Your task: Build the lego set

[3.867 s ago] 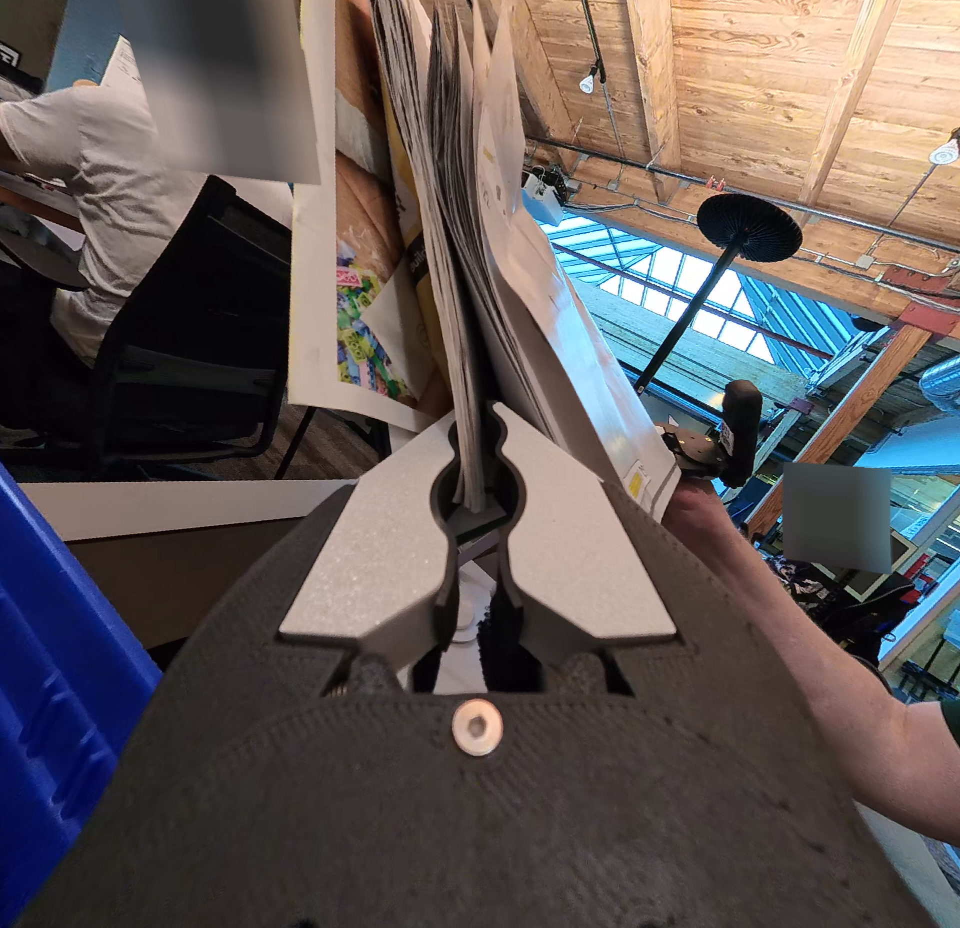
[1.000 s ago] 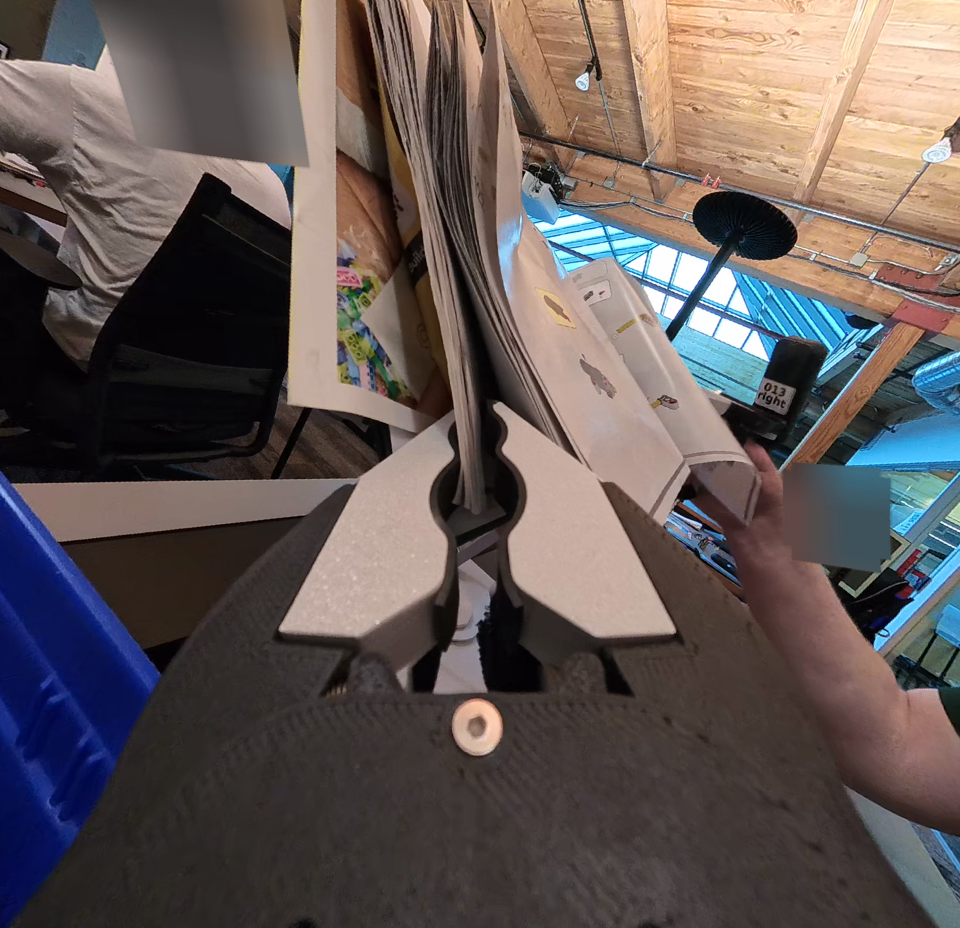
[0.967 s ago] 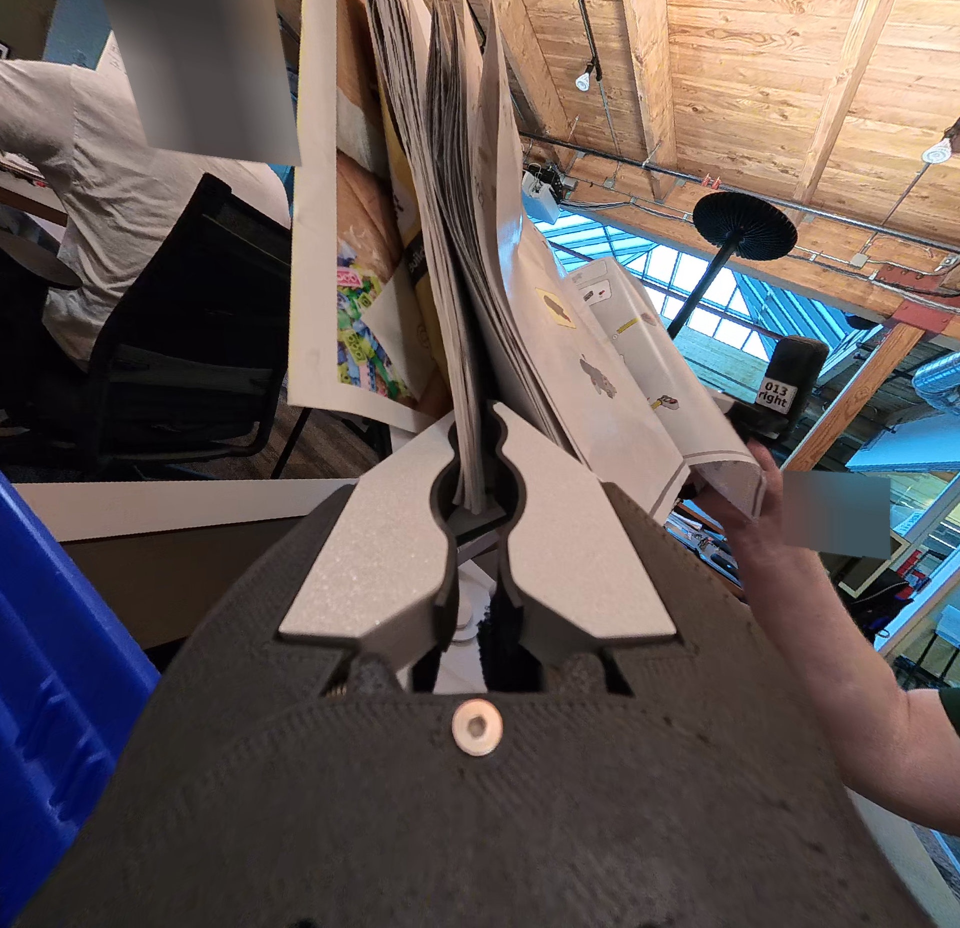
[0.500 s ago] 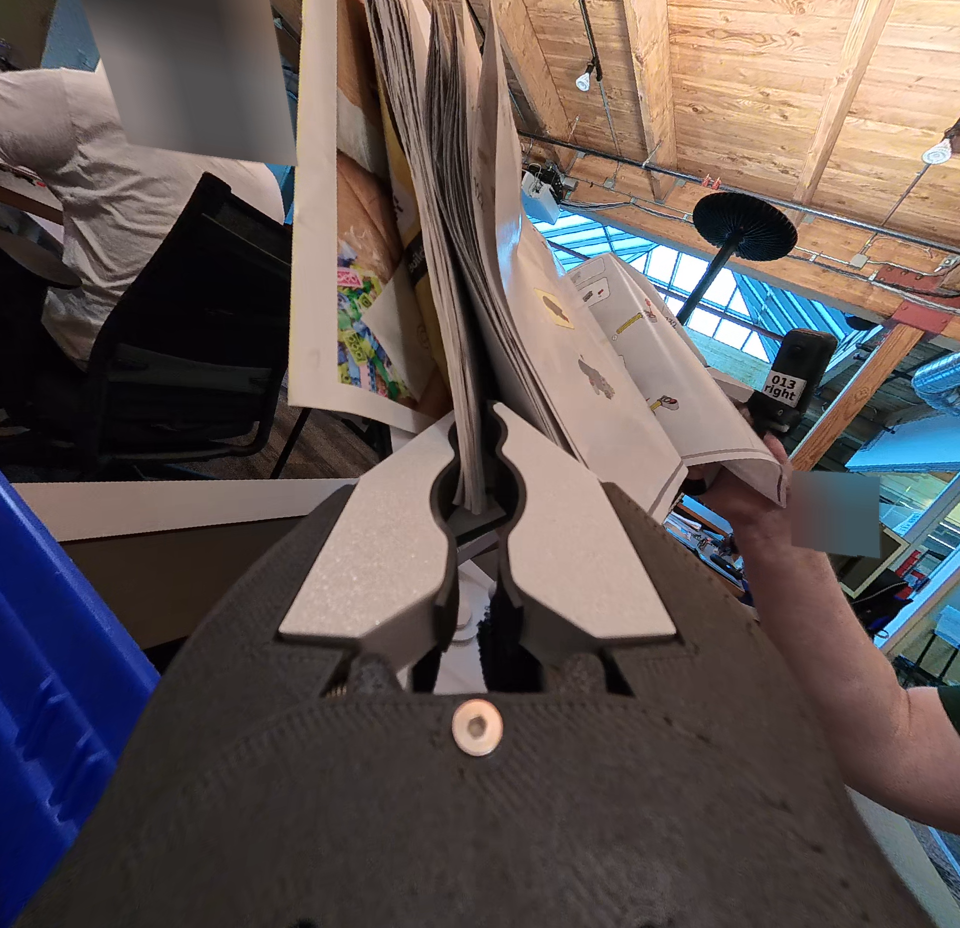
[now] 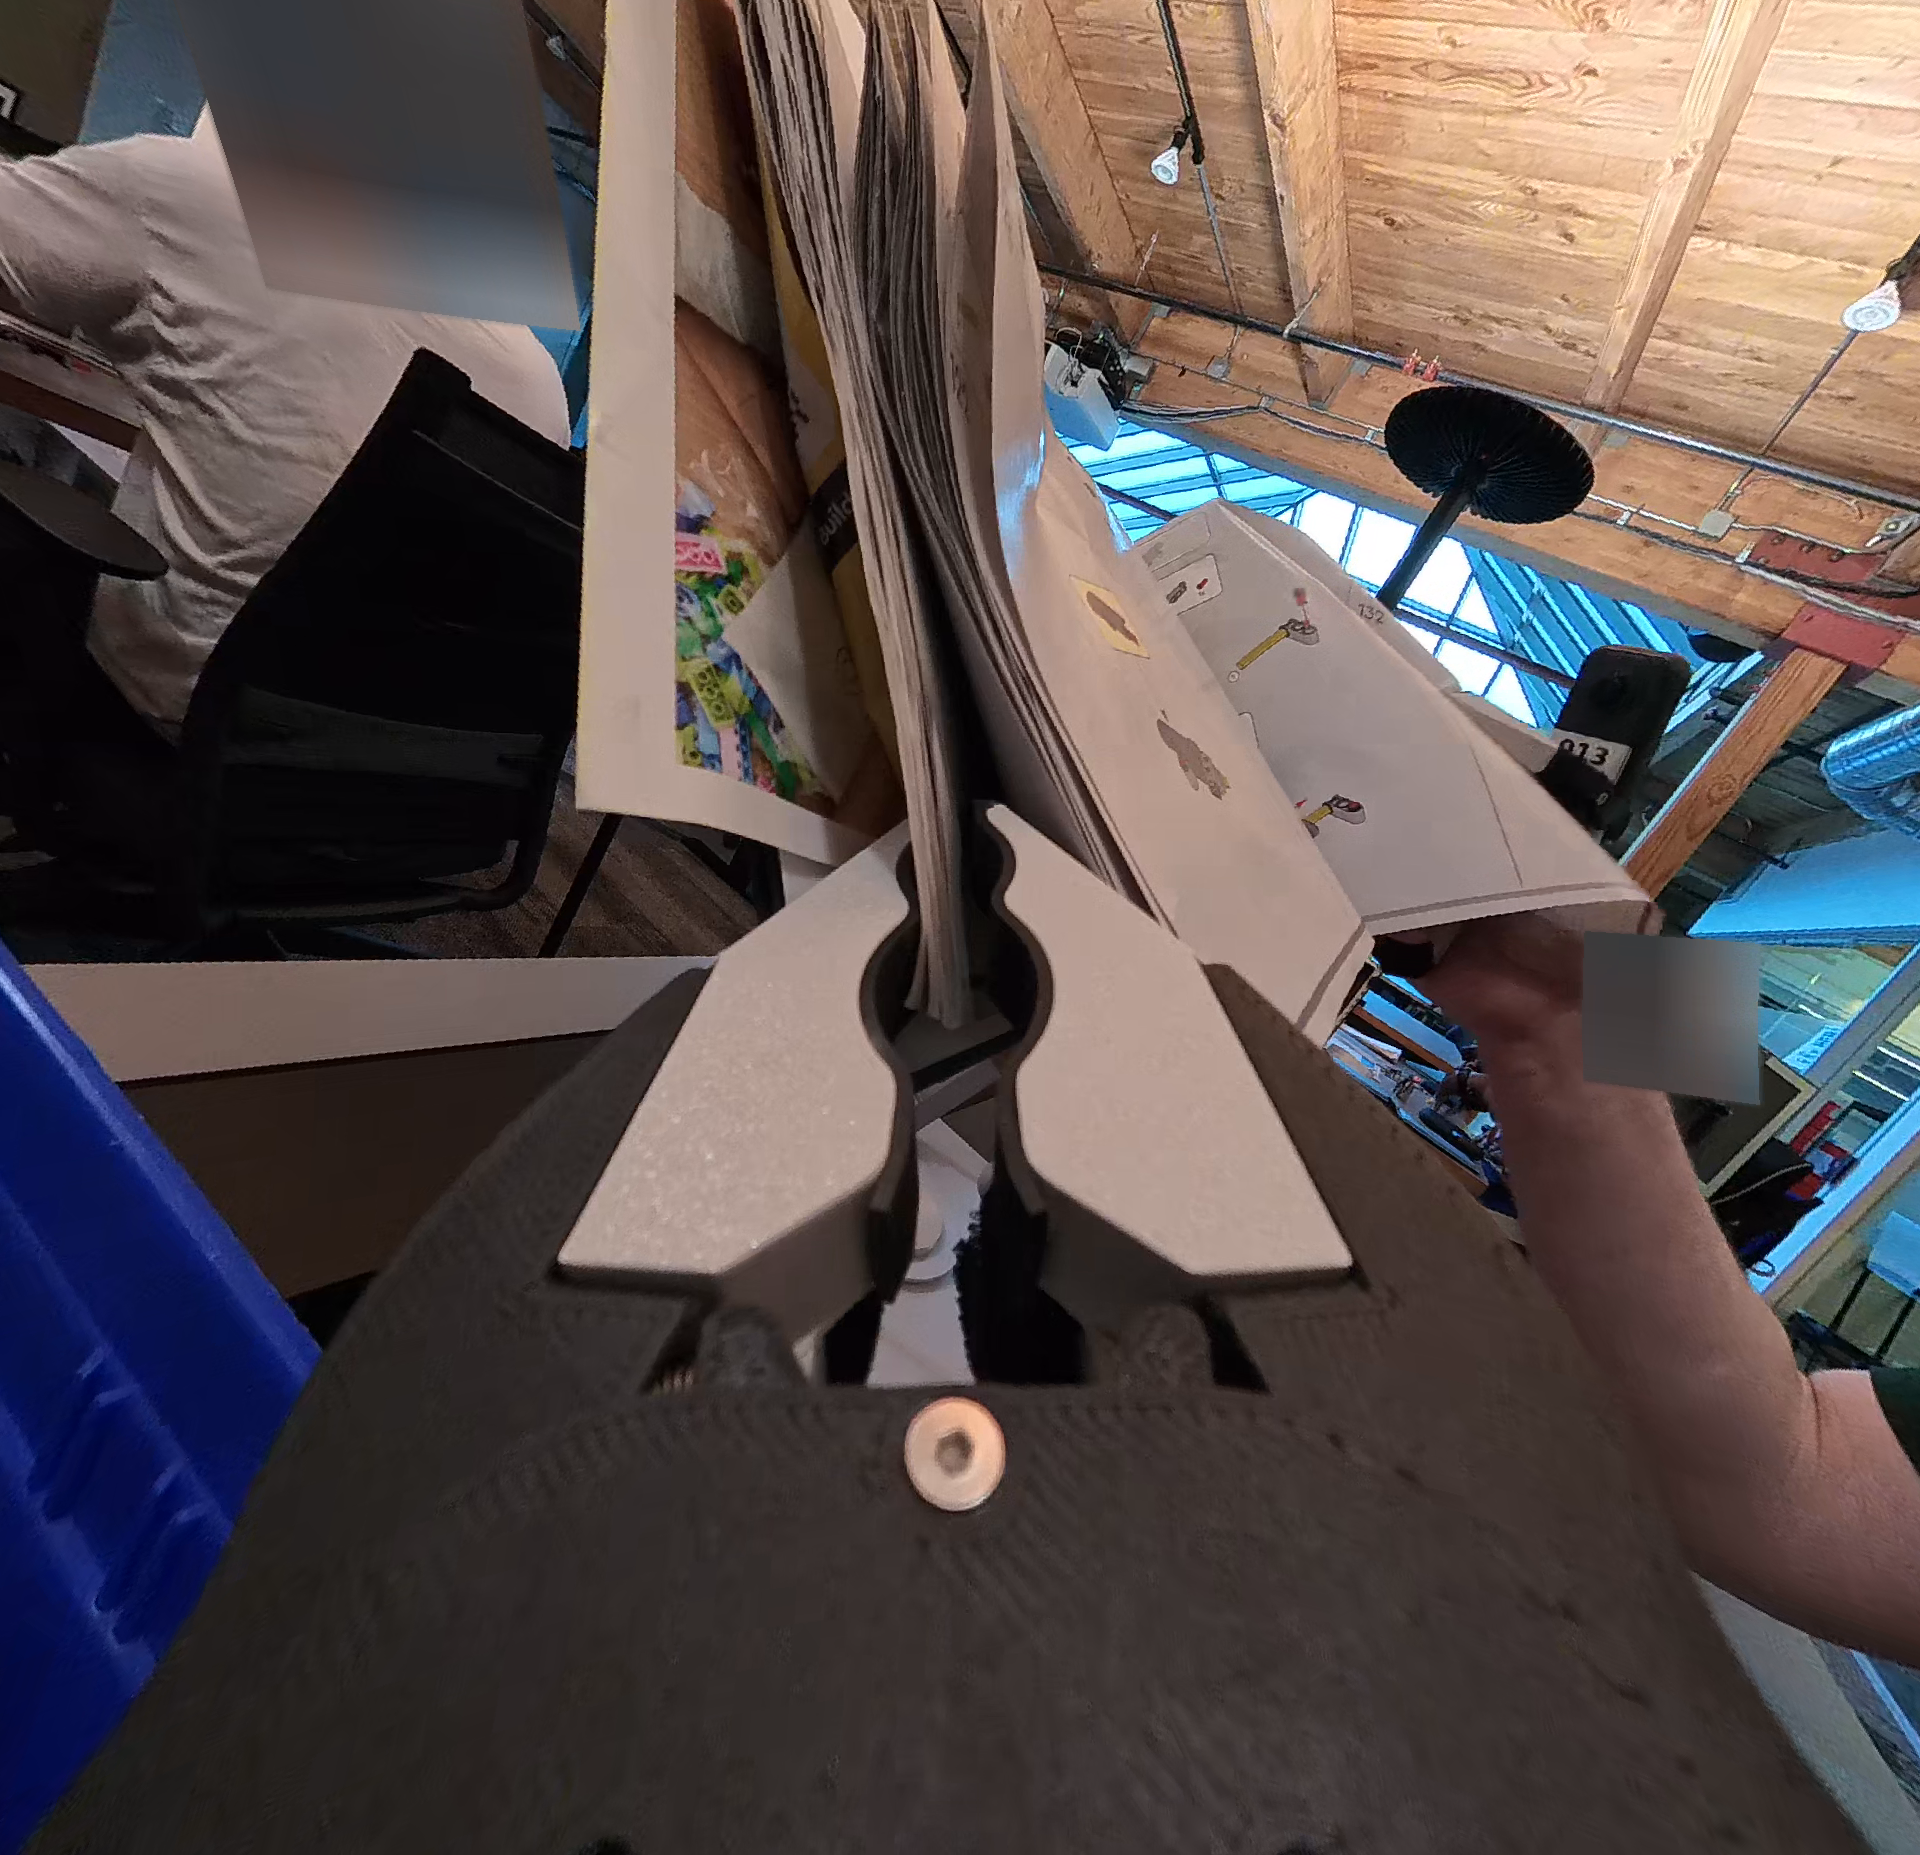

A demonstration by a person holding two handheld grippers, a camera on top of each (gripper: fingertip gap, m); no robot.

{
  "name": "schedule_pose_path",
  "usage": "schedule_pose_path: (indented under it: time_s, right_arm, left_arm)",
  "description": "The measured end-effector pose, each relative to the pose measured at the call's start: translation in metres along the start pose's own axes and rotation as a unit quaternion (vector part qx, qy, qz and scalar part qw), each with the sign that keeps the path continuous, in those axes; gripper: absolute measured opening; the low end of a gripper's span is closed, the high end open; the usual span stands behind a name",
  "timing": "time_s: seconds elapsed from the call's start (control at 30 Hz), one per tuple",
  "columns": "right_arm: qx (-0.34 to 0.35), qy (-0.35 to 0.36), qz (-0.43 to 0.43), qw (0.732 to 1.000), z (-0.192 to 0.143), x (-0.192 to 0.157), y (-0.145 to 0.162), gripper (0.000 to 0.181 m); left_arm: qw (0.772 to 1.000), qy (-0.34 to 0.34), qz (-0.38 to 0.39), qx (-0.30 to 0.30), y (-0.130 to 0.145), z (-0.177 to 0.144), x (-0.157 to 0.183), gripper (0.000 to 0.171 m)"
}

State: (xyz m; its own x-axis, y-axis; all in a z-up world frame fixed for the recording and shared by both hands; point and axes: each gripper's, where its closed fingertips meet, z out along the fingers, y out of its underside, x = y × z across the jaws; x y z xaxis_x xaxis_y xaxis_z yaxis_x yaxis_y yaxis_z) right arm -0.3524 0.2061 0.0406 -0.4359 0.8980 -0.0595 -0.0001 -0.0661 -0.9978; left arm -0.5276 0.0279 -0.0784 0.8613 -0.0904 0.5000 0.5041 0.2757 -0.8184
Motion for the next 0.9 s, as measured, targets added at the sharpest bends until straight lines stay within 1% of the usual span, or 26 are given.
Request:
schedule_pose_path:
  time_s: [0.07, 0.1, 0.17, 0.2, 0.23, 0.3, 0.33, 0.4, 0.43, 0.47, 0.5, 0.53, 0.6, 0.67, 0.7, 0.77, 0.83, 0.9]
  right_arm:
    - [0.019, -0.014, 0.006, 1.0, 0.008, -0.009, -0.007, 0.002]
    - [0.032, -0.017, 0.008, 0.999, 0.012, -0.013, -0.013, 0.008]
    - [0.06, -0.031, 0.015, 0.998, 0.025, -0.025, -0.024, 0.023]
    - [0.071, -0.042, 0.023, 0.996, 0.033, -0.033, -0.028, 0.034]
    - [0.072, -0.06, 0.028, 0.995, 0.044, -0.043, -0.029, 0.047]
    - [0.05, -0.111, 0.025, 0.992, 0.065, -0.073, -0.024, 0.058]
    - [0.048, -0.125, 0.015, 0.991, 0.072, -0.085, -0.024, 0.063]
    - [0.045, -0.171, -0.002, 0.984, 0.08, -0.114, -0.021, 0.063]
    - [0.025, -0.207, -0.002, 0.978, 0.08, -0.128, -0.015, 0.059]
    - [0.013, -0.229, 0.001, 0.973, 0.076, -0.134, -0.012, 0.058]
    - [0.017, -0.221, 0.001, 0.975, 0.072, -0.129, -0.012, 0.057]
    - [0.025, -0.195, -0.005, 0.98, 0.065, -0.117, -0.014, 0.055]
    - [0.033, -0.116, -0.014, 0.993, 0.048, -0.079, -0.013, 0.059]
    - [0.013, -0.024, -0.032, 0.999, 0.026, -0.033, -0.001, 0.065]
    - [-0.008, 0.025, -0.045, 0.999, 0.015, -0.009, 0.009, 0.069]
    - [-0.047, 0.104, -0.063, 0.991, -0.009, 0.031, 0.029, 0.071]
    - [-0.079, 0.159, -0.068, 0.982, -0.031, 0.062, 0.047, 0.073]
    - [-0.107, 0.196, -0.074, 0.972, -0.048, 0.085, 0.065, 0.074]
  left_arm:
    - [1.0, 0.0, 0.0, 0.0, 0.0, 0.0, 0.0, 0.002]
    - [1.0, 0.0, 0.0, 0.0, 0.0, 0.0, 0.0, 0.002]
    - [1.0, 0.0, 0.0, 0.0, 0.0, 0.0, 0.0, 0.002]
    - [1.0, 0.0, 0.0, 0.0, 0.0, 0.0, 0.0, 0.002]
    - [1.0, 0.0, 0.0, 0.0, 0.0, 0.0, 0.0, 0.002]
    - [1.0, 0.001, -0.001, 0.001, 0.0, 0.0, 0.0, 0.002]
    - [1.0, 0.001, -0.001, 0.001, 0.0, 0.0, 0.0, 0.002]
    - [1.0, 0.001, -0.002, 0.001, 0.0, 0.0, 0.0, 0.002]
    - [1.0, 0.002, -0.002, 0.001, 0.0, 0.0, 0.0, 0.002]
    - [1.0, 0.002, -0.001, 0.001, 0.0, 0.0, 0.0, 0.002]
    - [1.0, 0.002, -0.002, 0.001, 0.0, 0.0, 0.0, 0.002]
    - [1.0, 0.003, -0.003, 0.001, 0.0, 0.0, 0.0, 0.002]
    - [1.0, 0.003, -0.003, 0.001, 0.0, 0.0, 0.0, 0.002]
    - [1.0, 0.003, -0.003, 0.001, 0.0, 0.0, 0.0, 0.002]
    - [1.0, 0.003, -0.004, 0.002, 0.0, 0.0, 0.0, 0.002]
    - [1.0, 0.002, -0.004, 0.003, 0.0, 0.0, 0.0, 0.002]
    - [1.0, 0.001, -0.003, 0.002, 0.0, 0.0, 0.0, 0.002]
    - [1.0, 0.001, -0.002, 0.002, 0.0, 0.0, 0.0, 0.002]
